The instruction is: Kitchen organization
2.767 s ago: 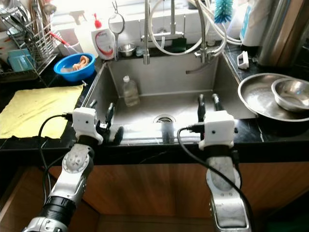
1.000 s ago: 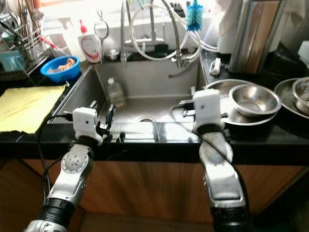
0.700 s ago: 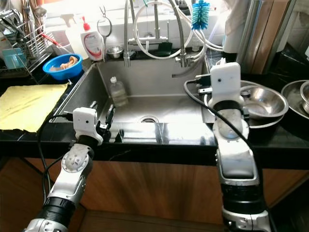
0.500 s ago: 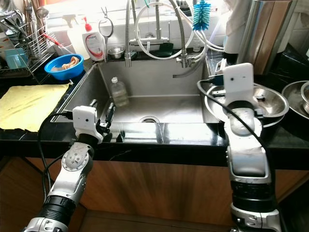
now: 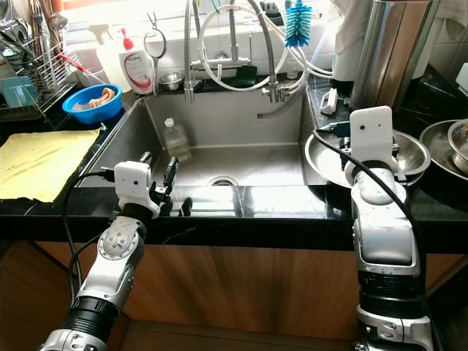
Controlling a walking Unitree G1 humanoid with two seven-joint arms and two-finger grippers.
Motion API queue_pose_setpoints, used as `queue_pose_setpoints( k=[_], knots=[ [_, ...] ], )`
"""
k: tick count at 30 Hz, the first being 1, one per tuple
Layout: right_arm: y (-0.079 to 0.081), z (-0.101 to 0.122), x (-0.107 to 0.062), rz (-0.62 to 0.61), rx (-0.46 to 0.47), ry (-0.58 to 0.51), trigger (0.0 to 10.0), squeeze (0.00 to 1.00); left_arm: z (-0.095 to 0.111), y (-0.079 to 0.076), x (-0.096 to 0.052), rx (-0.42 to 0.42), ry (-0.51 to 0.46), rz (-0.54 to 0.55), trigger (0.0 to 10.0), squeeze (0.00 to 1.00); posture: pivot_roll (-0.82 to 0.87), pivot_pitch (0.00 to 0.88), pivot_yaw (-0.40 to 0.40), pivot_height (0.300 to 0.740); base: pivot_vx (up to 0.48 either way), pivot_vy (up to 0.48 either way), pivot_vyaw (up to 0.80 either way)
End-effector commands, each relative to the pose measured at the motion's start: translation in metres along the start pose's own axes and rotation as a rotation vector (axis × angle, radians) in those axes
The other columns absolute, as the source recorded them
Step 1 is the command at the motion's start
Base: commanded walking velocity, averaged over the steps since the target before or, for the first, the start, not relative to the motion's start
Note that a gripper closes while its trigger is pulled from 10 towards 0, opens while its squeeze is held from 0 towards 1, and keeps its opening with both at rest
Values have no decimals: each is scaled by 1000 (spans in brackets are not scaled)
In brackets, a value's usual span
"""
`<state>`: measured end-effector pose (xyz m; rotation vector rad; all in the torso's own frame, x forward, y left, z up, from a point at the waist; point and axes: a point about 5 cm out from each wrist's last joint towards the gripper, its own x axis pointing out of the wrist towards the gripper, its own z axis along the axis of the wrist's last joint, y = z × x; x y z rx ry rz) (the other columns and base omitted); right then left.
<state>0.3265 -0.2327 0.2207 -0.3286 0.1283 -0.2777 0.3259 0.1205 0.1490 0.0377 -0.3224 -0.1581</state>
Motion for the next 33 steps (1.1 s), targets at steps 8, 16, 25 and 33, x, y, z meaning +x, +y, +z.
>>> queue_pose_setpoints(
  k=[8,16,25,33],
  knots=[
    [-2,2,6,10,28,48,10000,0,-2,5,0,-4,12,22,10000,0,-311,0,122,740,0,0,0],
    [-1,2,10,28,64,68,10000,0,-3,5,0,-3,14,19,10000,0,-310,0,124,740,0,0,0],
    [1,0,12,50,97,89,10000,0,-4,3,0,-4,19,2,10000,0,-309,0,125,740,0,0,0],
    [1,1,14,55,133,86,0,0,-4,1,1,-6,20,-14,10000,0,-307,0,128,740,0,0,0]
  ],
)
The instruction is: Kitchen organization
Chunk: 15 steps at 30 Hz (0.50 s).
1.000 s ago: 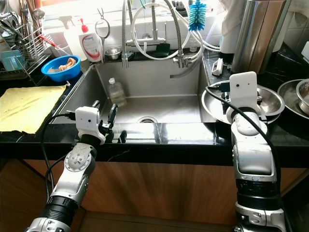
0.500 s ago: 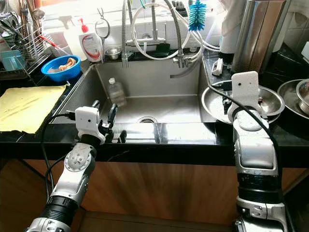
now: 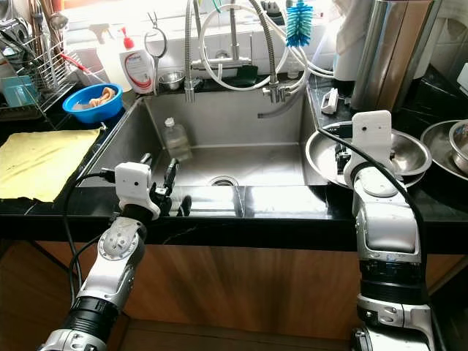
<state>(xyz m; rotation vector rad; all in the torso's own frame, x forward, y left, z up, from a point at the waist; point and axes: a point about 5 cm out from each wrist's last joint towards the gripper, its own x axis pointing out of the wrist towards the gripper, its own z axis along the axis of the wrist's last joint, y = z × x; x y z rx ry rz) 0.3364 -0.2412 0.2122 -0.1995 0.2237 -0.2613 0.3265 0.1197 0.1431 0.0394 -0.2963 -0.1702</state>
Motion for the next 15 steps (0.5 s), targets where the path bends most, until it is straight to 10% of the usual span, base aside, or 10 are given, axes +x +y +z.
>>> queue_pose_setpoints(
  k=[1,15],
  knots=[
    [4,10,1,16,19,-21,0,0,2,2,2,-5,-3,-7,10000,0,-305,0,127,740,0,0,0],
    [3,10,3,35,78,-10,0,0,-1,4,3,-2,13,-17,10000,0,-301,0,126,740,0,0,0]
  ],
)
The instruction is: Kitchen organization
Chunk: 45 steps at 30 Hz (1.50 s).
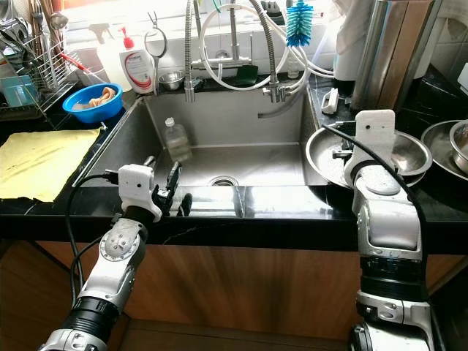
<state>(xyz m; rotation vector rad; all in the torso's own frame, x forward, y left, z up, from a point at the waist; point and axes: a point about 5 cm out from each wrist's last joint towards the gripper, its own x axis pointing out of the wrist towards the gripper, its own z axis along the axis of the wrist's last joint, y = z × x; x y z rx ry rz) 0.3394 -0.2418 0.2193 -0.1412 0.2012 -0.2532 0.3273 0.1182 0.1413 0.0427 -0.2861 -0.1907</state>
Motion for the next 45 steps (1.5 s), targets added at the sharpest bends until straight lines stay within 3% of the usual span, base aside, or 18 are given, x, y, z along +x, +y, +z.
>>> queue_pose_setpoints(
  k=[1,16,21,22,23,30,31,32,33,35,39,45],
  knots=[
    [4,3,1,22,20,7,0,0,1,6,3,-1,3,4,10000,0,-301,0,126,740,0,0,0],
    [9,4,3,49,57,9,0,0,-1,5,3,-2,18,-22,10000,0,-289,0,126,740,0,0,0],
    [13,16,1,71,106,-68,0,0,0,6,5,-1,14,-20,10000,0,-291,0,129,740,0,0,0],
    [15,24,-1,77,124,-136,3529,0,0,6,5,1,13,-19,10000,0,-289,0,130,740,0,0,0],
    [15,27,-1,77,133,-155,10000,0,0,6,5,1,13,-19,10000,0,-290,0,131,740,0,0,0],
    [9,36,-10,19,180,-243,10000,0,1,7,5,3,11,-15,10000,0,-295,0,137,740,0,0,0],
    [7,35,-11,11,182,-243,10000,31,1,7,5,3,11,-15,10000,0,-296,0,139,740,0,0,0],
    [4,34,-13,-12,191,-244,10000,906,1,7,5,3,11,-16,10000,0,-296,0,139,740,0,0,0],
    [-4,33,-14,-55,205,-241,10000,1000,1,7,5,3,11,-17,10000,0,-299,0,141,740,0,0,0],
    [-23,31,-17,-167,244,-239,10000,1000,1,7,5,4,11,-18,10000,0,-303,0,142,740,0,0,0],
    [-40,33,-23,-260,310,-296,10000,1000,0,7,5,4,13,-21,10000,0,-314,0,148,740,0,0,0],
    [-29,26,-30,-242,433,-313,10000,1000,1,4,6,1,11,-29,10000,0,-314,0,149,740,0,0,0]
  ],
)
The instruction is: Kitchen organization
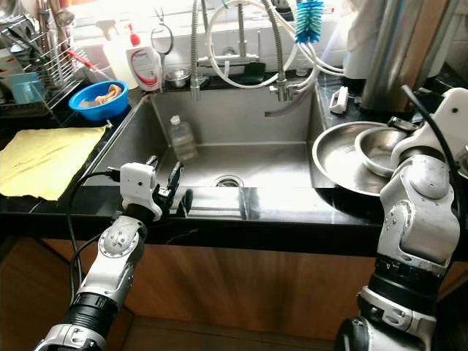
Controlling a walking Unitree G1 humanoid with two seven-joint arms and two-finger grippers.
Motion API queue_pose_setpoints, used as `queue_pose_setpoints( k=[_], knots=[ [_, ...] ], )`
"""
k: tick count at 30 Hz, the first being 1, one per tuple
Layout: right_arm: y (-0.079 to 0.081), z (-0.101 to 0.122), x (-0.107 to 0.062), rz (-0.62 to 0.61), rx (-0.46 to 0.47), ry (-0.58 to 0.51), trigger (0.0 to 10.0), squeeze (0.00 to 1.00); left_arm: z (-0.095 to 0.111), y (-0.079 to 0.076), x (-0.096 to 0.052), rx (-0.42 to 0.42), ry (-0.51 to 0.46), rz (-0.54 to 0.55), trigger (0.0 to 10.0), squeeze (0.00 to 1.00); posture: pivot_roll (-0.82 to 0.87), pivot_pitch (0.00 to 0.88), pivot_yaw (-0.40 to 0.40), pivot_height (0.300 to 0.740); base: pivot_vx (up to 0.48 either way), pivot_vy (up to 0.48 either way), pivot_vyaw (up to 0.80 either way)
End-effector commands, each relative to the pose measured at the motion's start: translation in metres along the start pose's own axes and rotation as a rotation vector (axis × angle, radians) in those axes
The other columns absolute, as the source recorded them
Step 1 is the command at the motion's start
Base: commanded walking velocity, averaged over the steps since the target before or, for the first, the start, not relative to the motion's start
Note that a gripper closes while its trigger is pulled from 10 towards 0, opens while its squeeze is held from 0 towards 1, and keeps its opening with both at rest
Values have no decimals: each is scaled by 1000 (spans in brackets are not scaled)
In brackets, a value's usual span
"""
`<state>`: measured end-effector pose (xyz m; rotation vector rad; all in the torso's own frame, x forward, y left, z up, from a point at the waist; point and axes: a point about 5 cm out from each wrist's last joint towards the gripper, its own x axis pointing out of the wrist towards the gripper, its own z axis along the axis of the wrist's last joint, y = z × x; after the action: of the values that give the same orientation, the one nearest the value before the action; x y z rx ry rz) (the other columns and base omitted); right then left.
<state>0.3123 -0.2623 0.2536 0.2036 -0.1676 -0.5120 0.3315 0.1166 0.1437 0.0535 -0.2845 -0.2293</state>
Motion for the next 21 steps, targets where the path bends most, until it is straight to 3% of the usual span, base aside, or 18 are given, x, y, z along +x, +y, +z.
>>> queue_pose_setpoints(
  k=[1,14,21],
  knots=[
    [4,-1,-6,5,40,-13,10000,1000,0,5,1,-5,9,11,10000,0,-307,0,147,740,0,0,0],
    [3,-18,-22,-42,103,3,10000,1000,0,9,0,2,11,13,10000,0,-306,0,147,740,0,0,0],
    [20,-21,-35,-10,150,-26,10000,1000,-1,9,-1,3,14,19,10000,0,-304,0,149,740,0,0,0]
  ],
)
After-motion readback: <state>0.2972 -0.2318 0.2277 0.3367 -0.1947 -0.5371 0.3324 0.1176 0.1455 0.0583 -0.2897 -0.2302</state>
